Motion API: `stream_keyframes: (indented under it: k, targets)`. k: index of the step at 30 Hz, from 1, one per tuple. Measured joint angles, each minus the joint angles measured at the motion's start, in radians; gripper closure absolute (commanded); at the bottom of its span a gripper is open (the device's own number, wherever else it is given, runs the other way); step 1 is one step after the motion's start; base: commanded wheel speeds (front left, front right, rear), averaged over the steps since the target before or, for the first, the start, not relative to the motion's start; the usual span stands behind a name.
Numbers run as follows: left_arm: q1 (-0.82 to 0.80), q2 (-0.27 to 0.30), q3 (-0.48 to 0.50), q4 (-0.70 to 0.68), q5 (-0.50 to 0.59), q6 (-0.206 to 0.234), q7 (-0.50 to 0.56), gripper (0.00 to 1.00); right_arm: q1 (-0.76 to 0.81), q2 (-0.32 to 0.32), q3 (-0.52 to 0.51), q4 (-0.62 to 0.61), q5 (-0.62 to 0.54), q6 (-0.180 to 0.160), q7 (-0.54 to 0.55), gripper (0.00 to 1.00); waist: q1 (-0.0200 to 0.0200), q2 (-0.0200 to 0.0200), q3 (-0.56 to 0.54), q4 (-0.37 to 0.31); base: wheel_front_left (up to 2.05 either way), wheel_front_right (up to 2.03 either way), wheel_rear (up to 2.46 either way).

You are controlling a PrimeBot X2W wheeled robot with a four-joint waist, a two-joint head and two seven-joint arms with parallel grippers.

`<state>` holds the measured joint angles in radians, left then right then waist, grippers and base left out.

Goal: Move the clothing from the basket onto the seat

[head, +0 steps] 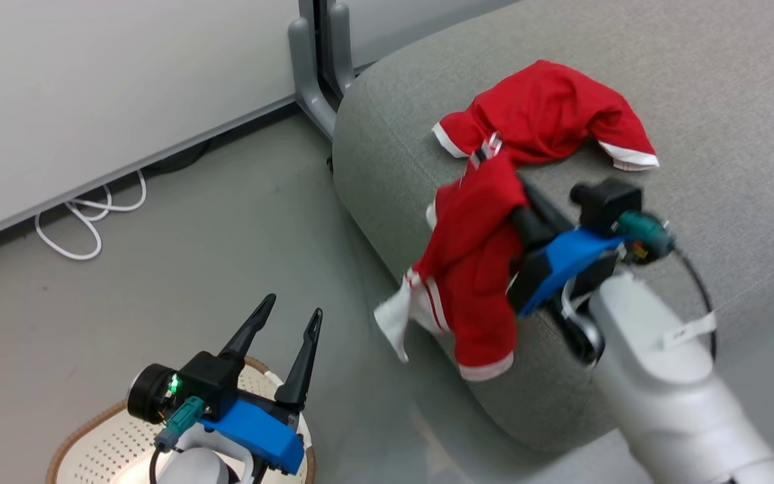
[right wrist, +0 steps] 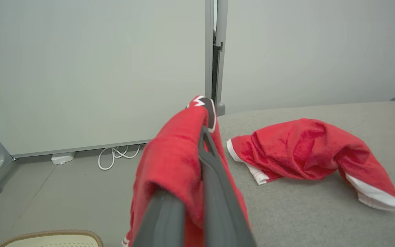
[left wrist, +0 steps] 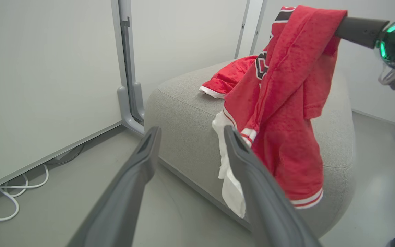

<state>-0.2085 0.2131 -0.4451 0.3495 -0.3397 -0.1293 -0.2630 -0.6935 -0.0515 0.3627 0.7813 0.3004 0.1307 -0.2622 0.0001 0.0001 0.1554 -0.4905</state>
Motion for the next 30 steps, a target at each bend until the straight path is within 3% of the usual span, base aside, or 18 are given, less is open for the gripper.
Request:
stream_keyframes:
  k: [12, 20, 30]
  targets:
    - [-0.088, 0.088, -0.029, -0.060, 0.014, 0.000, 0.000, 0.00, -0.283, -0.178, -0.149, -0.074, 0.054, 0.000, 0.000, 1.00, 0.0000, 0.0000, 0.148, 0.037, 0.00, 0.00, 0.00]
    - [-0.171, 0.179, -0.077, -0.127, 0.033, 0.000, 0.000, 0.00, -0.377, -0.303, -0.333, -0.164, 0.066, 0.000, 0.005, 1.00, 0.0002, 0.0000, 0.290, 0.063, 0.00, 0.00, 0.00]
    - [-0.250, 0.245, -0.082, -0.214, 0.046, 0.000, 0.000, 0.00, -0.380, -0.359, -0.556, -0.170, -0.022, 0.000, 0.006, 1.00, 0.0001, -0.0001, 0.466, 0.107, 0.00, 0.00, 0.00]
